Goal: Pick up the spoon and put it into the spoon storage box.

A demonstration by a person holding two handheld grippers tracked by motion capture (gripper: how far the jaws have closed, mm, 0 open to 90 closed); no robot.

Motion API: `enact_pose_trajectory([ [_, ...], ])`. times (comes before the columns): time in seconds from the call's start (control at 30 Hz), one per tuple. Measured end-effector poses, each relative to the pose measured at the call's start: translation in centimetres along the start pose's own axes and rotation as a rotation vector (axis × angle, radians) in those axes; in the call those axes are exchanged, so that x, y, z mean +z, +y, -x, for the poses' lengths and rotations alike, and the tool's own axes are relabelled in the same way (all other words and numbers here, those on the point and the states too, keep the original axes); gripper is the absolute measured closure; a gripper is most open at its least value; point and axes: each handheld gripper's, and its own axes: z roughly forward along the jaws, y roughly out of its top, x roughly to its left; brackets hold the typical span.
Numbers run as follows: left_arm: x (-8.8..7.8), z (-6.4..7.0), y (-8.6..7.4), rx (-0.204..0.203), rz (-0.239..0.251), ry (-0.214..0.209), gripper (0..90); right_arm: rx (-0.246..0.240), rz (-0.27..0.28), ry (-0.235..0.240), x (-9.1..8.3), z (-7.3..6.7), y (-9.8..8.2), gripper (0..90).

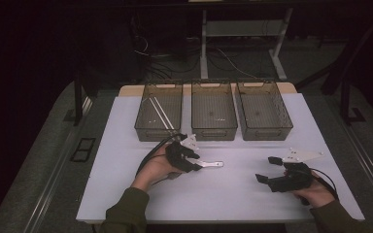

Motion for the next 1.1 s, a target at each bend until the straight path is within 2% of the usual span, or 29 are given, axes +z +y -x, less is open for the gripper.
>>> enact_pose_trajectory([
  [0.37,0.1,0.3,0.3,0.023,-0.010,-0.010,66.3,0.002,0.004,-0.001,-0.1,0.1,0.0,16.1],
  [0.4,0.0,0.3,0.4,0.025,-0.008,-0.015,66.9,0.003,0.004,-0.001,-0.1,0.1,0.0,16.1],
  [0.43,-0.2,0.2,0.4,0.016,0.020,-0.031,68.3,0.002,0.004,-0.001,-0.1,0.1,0.0,16.1],
  [0.47,-0.6,0.1,0.4,0.010,0.051,-0.040,78.8,0.003,0.004,-0.002,-0.1,0.1,0.0,16.1],
  [0.5,-0.6,0.2,0.5,0.031,0.016,0.000,79.8,0.003,0.005,-0.001,-0.1,0.1,0.0,16.1],
  [0.6,-0.6,0.0,0.5,0.021,0.028,-0.011,79.9,0.004,0.006,-0.001,-0.1,0.1,0.0,16.1],
  [0.73,-0.5,0.2,0.6,0.011,0.035,0.003,80.2,0.010,0.008,-0.001,-0.1,0.1,0.0,16.1],
  [0.83,-0.9,0.1,0.8,-0.010,0.074,-0.001,80.5,0.012,0.010,0.000,-0.2,0.1,0.0,16.1],
  [1.1,-2.5,0.0,1.9,-0.020,0.141,-0.012,80.6,0.009,0.011,0.003,-0.2,0.1,0.1,16.1],
])
